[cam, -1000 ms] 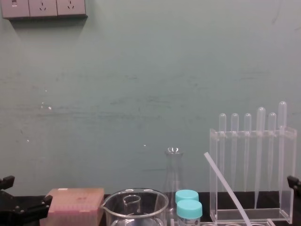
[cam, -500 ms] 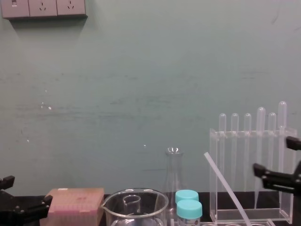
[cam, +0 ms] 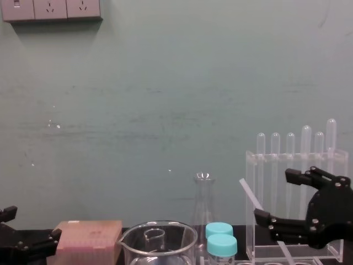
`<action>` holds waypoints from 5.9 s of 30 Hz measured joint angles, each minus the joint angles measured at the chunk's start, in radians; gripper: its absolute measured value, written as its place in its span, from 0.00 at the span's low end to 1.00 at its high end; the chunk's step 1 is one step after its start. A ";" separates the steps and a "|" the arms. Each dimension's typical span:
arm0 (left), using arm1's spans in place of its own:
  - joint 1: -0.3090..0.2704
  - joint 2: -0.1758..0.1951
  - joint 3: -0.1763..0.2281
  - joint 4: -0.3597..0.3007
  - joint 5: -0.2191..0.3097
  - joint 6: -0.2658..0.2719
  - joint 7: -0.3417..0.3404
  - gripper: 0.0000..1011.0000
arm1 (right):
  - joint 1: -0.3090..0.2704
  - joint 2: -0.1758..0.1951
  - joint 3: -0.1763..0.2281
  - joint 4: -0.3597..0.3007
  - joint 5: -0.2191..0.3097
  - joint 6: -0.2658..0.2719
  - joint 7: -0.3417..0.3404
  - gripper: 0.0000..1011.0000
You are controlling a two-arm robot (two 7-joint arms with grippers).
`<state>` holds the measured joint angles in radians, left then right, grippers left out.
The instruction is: Pick up the stirring rod with one hand, then place it down.
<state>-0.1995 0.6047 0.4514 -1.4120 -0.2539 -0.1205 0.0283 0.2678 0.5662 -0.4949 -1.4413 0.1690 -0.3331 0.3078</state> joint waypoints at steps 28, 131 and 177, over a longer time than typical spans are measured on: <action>0.000 0.000 0.000 0.000 0.000 0.000 0.000 0.99 | 0.075 -0.075 0.029 0.129 0.051 0.089 0.161 0.99; 0.000 0.000 0.000 0.000 0.000 0.000 0.000 0.99 | 0.120 -0.205 0.187 0.137 0.254 0.019 0.291 0.07; 0.000 0.000 0.000 0.000 0.000 0.000 0.000 0.99 | 0.118 -0.212 0.215 0.229 0.330 -0.149 0.397 0.07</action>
<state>-0.1995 0.6047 0.4514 -1.4120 -0.2539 -0.1205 0.0283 0.3856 0.3540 -0.2797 -1.2124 0.4990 -0.4820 0.7052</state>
